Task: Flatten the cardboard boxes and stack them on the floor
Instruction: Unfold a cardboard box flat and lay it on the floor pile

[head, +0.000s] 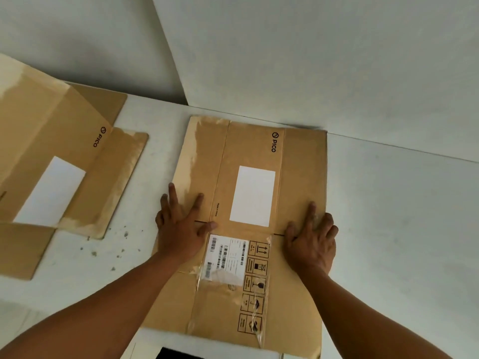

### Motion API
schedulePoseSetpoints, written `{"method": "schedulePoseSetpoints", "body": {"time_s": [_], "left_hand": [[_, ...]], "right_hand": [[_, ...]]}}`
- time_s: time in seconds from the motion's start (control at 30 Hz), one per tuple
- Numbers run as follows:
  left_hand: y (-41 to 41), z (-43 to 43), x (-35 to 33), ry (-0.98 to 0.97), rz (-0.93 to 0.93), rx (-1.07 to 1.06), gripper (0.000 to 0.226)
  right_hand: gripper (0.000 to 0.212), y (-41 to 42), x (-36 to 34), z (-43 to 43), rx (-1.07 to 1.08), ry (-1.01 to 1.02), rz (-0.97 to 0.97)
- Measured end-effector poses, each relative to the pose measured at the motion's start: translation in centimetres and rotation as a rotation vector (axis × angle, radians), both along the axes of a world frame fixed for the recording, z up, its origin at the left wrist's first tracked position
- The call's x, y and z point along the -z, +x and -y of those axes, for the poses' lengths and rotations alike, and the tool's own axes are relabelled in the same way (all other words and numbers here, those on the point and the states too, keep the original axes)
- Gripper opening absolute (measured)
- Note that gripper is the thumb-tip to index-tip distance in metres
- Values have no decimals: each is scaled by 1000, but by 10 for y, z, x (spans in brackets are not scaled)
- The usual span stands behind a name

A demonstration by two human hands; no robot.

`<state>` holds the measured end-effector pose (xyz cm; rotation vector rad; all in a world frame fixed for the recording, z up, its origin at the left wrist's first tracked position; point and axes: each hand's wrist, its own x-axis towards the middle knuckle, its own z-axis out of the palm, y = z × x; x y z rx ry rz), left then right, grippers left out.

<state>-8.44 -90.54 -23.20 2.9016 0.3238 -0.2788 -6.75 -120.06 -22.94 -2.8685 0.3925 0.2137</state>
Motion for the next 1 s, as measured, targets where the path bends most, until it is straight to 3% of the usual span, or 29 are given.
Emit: {"method": "schedulePoseSetpoints", "body": {"time_s": [0.17, 0.4, 0.63, 0.8, 1.0], "left_hand": [[-5, 16, -11, 50, -124, -315, 98], [13, 0, -27, 0, -227, -348, 111], [24, -26, -41, -171, -338, -324, 101], [9, -45, -40, -338, -268, -280, 101], [-7, -49, -48, -565, -124, -205, 85]], "right_hand": [[79, -1, 0, 1, 8, 13, -8], [78, 2, -8, 0, 46, 55, -81], [79, -14, -32, 7, 113, 234, -224], [79, -25, -42, 5, 142, 230, -282], [77, -44, -55, -6, 263, 266, -161]]}}
